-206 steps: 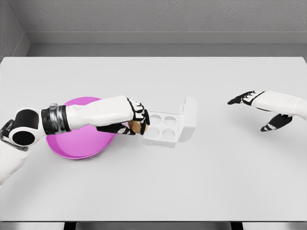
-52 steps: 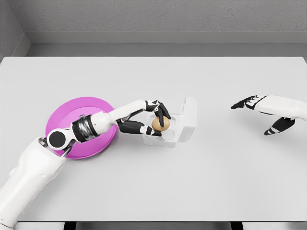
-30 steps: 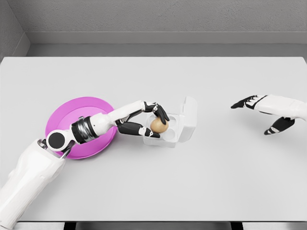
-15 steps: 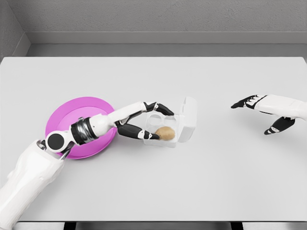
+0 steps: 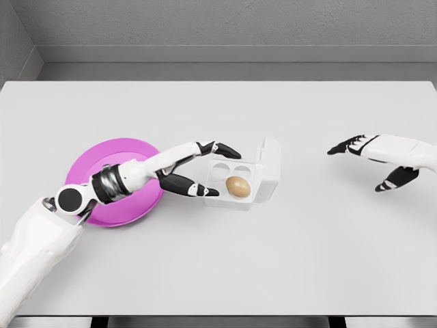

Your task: Pack egg into the box and close the box lid

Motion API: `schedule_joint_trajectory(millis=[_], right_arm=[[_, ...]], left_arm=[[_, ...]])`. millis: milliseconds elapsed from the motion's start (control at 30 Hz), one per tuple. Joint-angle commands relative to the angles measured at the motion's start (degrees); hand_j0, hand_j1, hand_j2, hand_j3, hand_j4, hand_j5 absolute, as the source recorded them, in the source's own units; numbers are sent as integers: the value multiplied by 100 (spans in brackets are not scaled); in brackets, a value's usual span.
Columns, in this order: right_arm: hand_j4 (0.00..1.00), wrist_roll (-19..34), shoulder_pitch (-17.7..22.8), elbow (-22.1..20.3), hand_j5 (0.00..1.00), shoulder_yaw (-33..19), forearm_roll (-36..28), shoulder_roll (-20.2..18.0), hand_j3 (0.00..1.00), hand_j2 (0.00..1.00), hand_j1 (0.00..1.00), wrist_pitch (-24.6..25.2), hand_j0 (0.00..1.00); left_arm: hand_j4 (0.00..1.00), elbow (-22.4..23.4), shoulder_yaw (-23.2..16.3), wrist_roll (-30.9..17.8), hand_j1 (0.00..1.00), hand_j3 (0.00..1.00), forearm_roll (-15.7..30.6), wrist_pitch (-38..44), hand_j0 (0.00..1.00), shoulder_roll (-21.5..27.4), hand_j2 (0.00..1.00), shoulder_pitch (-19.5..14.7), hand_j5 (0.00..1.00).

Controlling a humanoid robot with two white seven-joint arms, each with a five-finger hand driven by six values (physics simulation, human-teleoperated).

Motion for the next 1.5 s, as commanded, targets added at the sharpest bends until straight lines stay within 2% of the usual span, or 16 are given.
schedule_joint_trajectory(millis=[0, 33, 67, 100, 133, 167, 200, 267, 300, 367, 533, 700, 1133, 1300, 1467], right_arm=[[100, -2, 0, -16, 100, -5, -37, -21, 100, 100, 100, 15, 100], [100, -2, 0, -16, 100, -5, -37, -21, 100, 100, 100, 15, 100], [100, -2, -9, -16, 100, -5, -37, -21, 100, 100, 100, 15, 100], [100, -2, -35, -16, 100, -5, -37, -21, 100, 100, 100, 15, 100], [100, -2, -35, -33, 100, 4, -37, -12, 100, 100, 100, 15, 100], [100, -2, -26, -77, 100, 13, -37, -3, 100, 100, 100, 15, 100], [100, -2, -9, -209, 100, 39, -37, -12, 100, 100, 100, 15, 100], [100, -2, 0, -552, 100, 197, -37, -12, 100, 100, 100, 15, 100], [100, -2, -18, -578, 100, 312, -37, -12, 100, 100, 100, 15, 100], [100, -2, 0, -850, 100, 408, -37, -3, 100, 100, 100, 15, 100], [100, -2, 9, -1246, 100, 523, -45, 32, 100, 100, 100, 15, 100], [100, -2, -17, -1413, 100, 523, -54, 49, 100, 100, 100, 15, 100], [100, -2, -343, -1457, 100, 567, -54, 559, 100, 100, 100, 15, 100], [100, -2, -738, -1440, 100, 1103, -54, 1130, 100, 100, 100, 15, 100], [100, -2, -888, -1396, 100, 936, -54, 1043, 100, 100, 100, 15, 100]], left_arm=[[79, -65, 6, 1, 79, 79, 100, 7, 79, 46, 79, 0, 79], [80, -293, -3, 1, 80, 80, 355, 15, 80, 195, 80, -17, 80], [87, -592, -12, 1, 87, 87, 688, 7, 87, 555, 87, -35, 87], [99, -1031, -3, 1, 99, 99, 926, 7, 99, 898, 99, -35, 99], [100, -1278, -3, 1, 100, 100, 1163, -2, 100, 1188, 100, -44, 100], [100, -1620, 6, 1, 100, 100, 1515, -11, 100, 1715, 100, -26, 100], [100, -1823, 14, 1, 100, 100, 1638, -11, 100, 2120, 100, -44, 100], [100, -1884, 208, 1, 100, 100, 1638, -134, 100, 2410, 100, 26, 100], [100, -1902, 190, 1, 100, 100, 1621, -187, 100, 2454, 100, 44, 100], [100, -1893, 199, 1, 100, 100, 1594, -178, 100, 2841, 100, 202, 100], [100, -1893, 164, 1, 100, 100, 1568, -178, 100, 2789, 100, 220, 100], [100, -1893, 155, 1, 100, 100, 1559, -178, 100, 2771, 100, 220, 100], [100, -1841, 173, 1, 100, 100, 1533, -169, 100, 2780, 100, 220, 100], [100, -1832, 164, 1, 100, 100, 1524, -169, 100, 2780, 100, 220, 100], [100, -1823, 164, 1, 100, 100, 1533, -169, 100, 2789, 100, 220, 100]])
